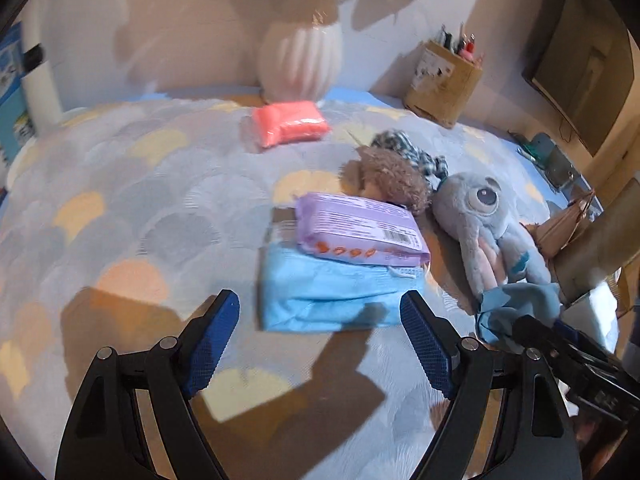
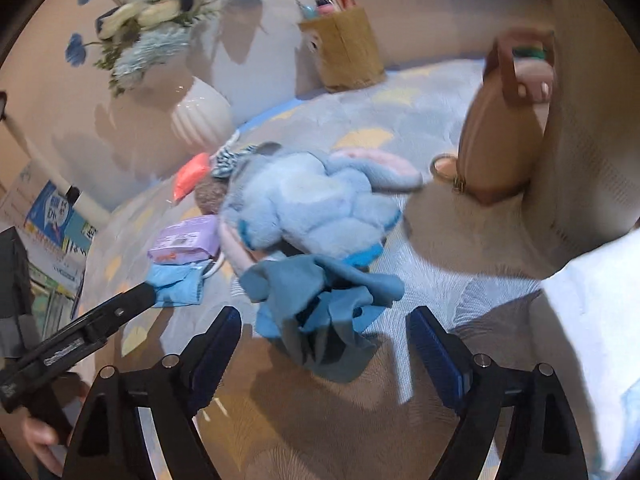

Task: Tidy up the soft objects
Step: 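Move both tools back over the pile of soft items, then grasp the blue face mask with the left gripper while the right grasps the teal cloth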

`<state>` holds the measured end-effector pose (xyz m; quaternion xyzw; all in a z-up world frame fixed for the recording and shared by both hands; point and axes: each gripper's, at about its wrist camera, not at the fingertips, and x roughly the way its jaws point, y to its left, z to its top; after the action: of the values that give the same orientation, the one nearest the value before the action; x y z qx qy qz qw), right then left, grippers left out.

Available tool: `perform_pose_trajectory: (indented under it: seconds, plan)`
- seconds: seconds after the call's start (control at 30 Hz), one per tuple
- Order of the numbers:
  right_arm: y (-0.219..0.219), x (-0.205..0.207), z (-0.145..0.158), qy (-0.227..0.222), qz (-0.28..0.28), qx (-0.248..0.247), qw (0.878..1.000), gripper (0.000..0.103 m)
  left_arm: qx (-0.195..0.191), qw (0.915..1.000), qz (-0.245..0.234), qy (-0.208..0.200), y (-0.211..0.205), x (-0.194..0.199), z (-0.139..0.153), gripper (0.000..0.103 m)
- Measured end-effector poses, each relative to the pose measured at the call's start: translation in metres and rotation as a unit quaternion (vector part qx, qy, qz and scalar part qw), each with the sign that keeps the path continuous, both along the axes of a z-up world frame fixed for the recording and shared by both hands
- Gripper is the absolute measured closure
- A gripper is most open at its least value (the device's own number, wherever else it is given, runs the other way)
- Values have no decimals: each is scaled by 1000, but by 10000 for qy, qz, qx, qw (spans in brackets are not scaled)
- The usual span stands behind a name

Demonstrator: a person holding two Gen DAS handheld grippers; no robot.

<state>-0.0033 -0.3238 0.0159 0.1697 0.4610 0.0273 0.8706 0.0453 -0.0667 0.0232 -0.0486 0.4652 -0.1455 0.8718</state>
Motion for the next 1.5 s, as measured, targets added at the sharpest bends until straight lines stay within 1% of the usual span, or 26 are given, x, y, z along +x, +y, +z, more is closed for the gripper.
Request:
perform_pose_trajectory:
  seconds: [0.07,0.13,0.17,0.2,0.23,0.27,0.3,0.33,0.37,0.43,0.47,0.63,0.8,0.87,0.9,0.93,1.03,1.1,1.17,1.2,1.23,1.27,1.3,1.33,1.4,1.5]
  plan:
    - [3,-1,2,-66,21,-52,10000,21,-148,9998,-58,-80,-5,0,1,21]
    - [5,-3,1,-125,57,-53,9999,47,-201,9997,-103,-99,-10,1,2,21]
    - [5,-3,0,-125,65,-92,9999,54,-159,9998,-116,-94,-13,2,2,22]
    - [6,-4,1,-156,84,-117,9998,68,-73,9999,-121,-89,-16,3,0,23]
    - [7,-4,0,-158,112,-116,9997,79,88,9998,-129,-77,-19,5,-1,29]
    - [8,-4,0,-142,136,-121,9997,82,362,9991,-108,-190,-23,4,-2,41]
    - [9,-4,-1,-121,163,-149,9997,84,439,9987,-132,-238,-23,3,-1,46]
    - [10,-4,-1,-130,172,-167,9996,86,454,9986,-116,-263,-22,3,-1,61]
    - [11,-5,0,-157,213,-178,9995,88,501,9983,-35,-278,-19,4,0,83]
    - [14,-8,3,-245,318,-153,9991,93,347,9991,-4,-246,-9,6,0,92]
    - [14,-11,6,-340,357,-121,9987,93,115,9998,-33,-178,-2,5,2,93]
    - [25,-39,21,-723,738,247,9943,93,-219,9994,-154,-221,19,-25,15,93]
    - [48,-57,25,-652,1197,240,9904,93,-136,9975,-619,-325,33,-63,28,91]
    - [55,-64,24,-627,1251,178,9900,93,27,9959,-829,-371,42,-73,30,88]
    - [58,-67,23,-593,1240,89,9905,93,148,9955,-856,-371,47,-76,30,84]
    - [60,-68,21,-546,1226,9,9910,93,205,9953,-899,-295,51,-77,29,72]
    - [57,-65,14,-324,1241,37,9917,90,111,9963,-849,55,73,-74,24,62]
    - [51,-60,7,-40,1229,327,9919,90,179,9978,-643,62,86,-76,24,56]
    - [47,-58,2,150,1251,467,9909,88,-28,9991,-426,12,98,-79,25,48]
    - [46,-58,0,223,1270,445,9907,83,-206,9990,-407,17,101,-78,25,47]
    - [47,-60,-1,281,1297,402,9903,69,-375,9985,-408,16,101,-77,25,47]
    - [47,-62,-1,303,1336,377,9898,60,-474,9981,-401,4,99,-75,25,46]
    - [46,-66,2,241,1357,380,9897,45,-472,9981,-387,-26,95,-72,27,43]
    - [46,-69,4,190,1358,345,9899,38,-414,9983,-407,-73,89,-69,28,38]
    - [47,-73,11,106,1385,115,9902,31,-192,9979,-590,-203,73,-65,32,36]
    - [53,-75,25,-115,1530,-435,9872,22,233,9913,-1245,-344,47,-68,34,36]
